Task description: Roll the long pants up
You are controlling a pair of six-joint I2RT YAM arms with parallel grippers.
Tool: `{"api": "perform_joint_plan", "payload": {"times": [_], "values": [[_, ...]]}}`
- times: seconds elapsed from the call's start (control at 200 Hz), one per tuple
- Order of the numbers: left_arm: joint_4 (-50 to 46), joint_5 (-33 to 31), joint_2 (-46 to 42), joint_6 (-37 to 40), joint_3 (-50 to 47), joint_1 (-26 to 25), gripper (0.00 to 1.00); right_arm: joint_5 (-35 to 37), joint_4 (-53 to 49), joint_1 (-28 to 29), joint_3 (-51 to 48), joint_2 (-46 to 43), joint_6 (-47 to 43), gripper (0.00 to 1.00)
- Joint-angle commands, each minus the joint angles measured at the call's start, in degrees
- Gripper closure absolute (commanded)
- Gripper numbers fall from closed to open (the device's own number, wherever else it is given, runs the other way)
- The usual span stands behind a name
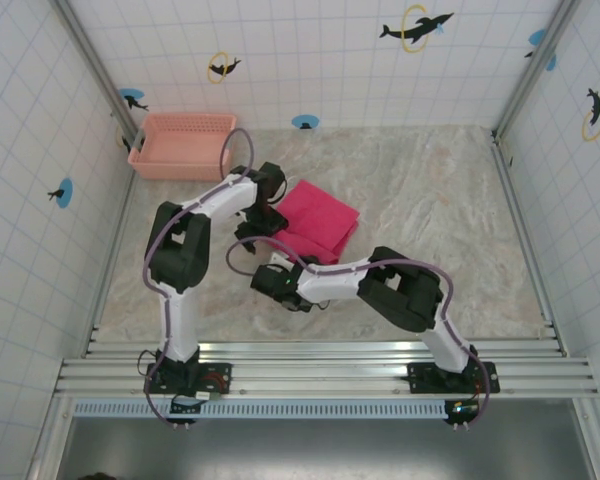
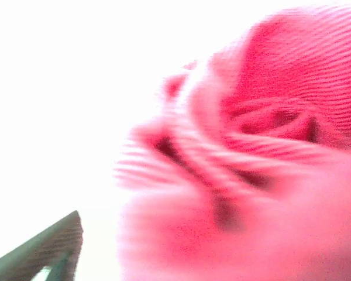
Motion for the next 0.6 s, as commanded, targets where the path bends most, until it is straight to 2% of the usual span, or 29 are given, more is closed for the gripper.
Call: {"api": "perform_joint_plan", "payload": {"times": [0.0, 0.125, 0.33, 0.485, 0.595], "values": [[-0.02, -5.43, -2.07, 3.68, -3.11, 1.7, 0.03, -24.04, -2.82, -5.21, -3.94, -0.54, 1.56, 1.0], [5.86, -8.82, -8.98, 6.14, -6.83, 3.63, 0.03, -32.39, -4.59, -8.64, -3.23, -2.54, 0.54, 1.0], [15.6, -14.45, -21.56, 6.34, -16.31, 6.6, 0.03, -39.23, -7.5, -12.95, -1.76, -1.36, -1.05, 1.0], [26.25, -13.4, -29.7, 7.75, -23.22, 10.83, 0.03, -42.46, -9.85, -14.72, -0.51, 0.34, -1.88, 1.0], [29.92, -11.64, -32.43, 11.11, -22.74, 11.66, 0.03, -43.32, -12.41, -15.62, 1.35, 1.83, -2.81, 1.0]]}}
